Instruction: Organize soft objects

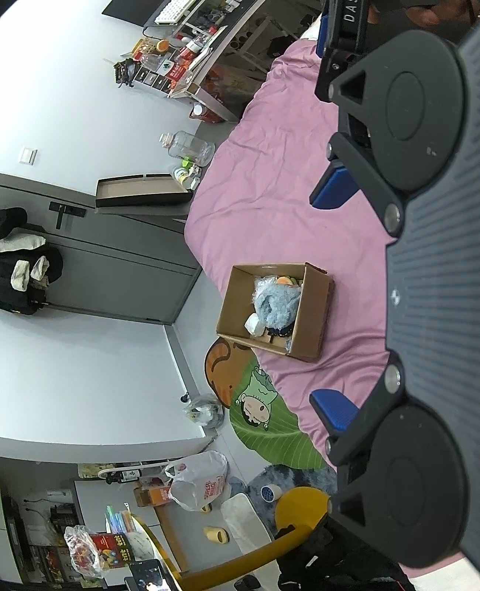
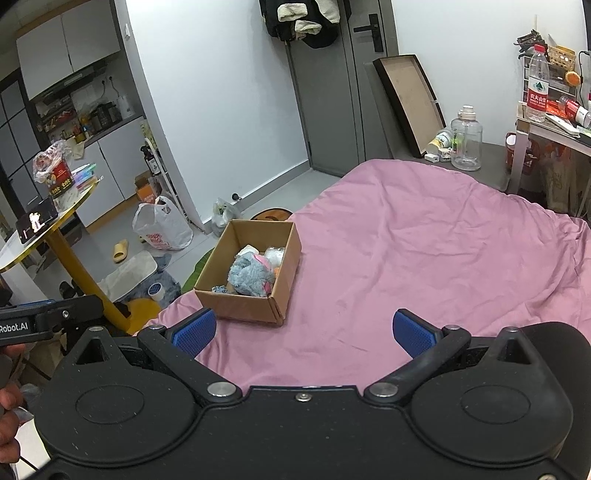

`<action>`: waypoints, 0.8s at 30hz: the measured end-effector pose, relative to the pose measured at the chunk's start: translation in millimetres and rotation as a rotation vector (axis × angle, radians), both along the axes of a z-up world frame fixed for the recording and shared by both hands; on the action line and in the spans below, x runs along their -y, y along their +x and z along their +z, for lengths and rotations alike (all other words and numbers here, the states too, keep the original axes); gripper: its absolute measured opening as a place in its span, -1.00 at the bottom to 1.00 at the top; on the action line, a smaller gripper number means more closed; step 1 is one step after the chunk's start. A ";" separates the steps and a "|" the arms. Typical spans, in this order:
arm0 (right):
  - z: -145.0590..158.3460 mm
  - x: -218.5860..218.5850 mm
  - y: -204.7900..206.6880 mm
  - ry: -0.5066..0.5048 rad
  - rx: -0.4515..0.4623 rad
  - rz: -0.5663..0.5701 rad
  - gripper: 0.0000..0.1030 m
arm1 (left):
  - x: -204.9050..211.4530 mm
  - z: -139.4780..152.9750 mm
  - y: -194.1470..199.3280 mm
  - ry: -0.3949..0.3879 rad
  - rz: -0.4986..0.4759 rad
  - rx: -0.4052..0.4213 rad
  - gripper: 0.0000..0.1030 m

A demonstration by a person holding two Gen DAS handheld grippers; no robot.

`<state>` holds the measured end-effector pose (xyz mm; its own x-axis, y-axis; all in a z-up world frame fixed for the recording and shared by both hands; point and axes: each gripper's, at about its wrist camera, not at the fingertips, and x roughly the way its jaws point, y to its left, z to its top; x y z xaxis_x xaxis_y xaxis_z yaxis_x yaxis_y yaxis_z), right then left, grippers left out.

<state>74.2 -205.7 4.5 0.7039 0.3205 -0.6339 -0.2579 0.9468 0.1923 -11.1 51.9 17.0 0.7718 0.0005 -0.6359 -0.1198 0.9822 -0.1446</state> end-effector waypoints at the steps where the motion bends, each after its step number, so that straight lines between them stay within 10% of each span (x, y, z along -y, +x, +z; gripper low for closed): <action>1: -0.1 -0.1 -0.4 0.001 -0.001 0.000 1.00 | 0.4 -0.4 0.0 0.003 -0.003 -0.001 0.99; 24: -0.5 -1.7 -1.9 0.000 -0.011 0.010 1.00 | 5.7 -4.4 -1.2 0.019 -0.024 -0.009 0.99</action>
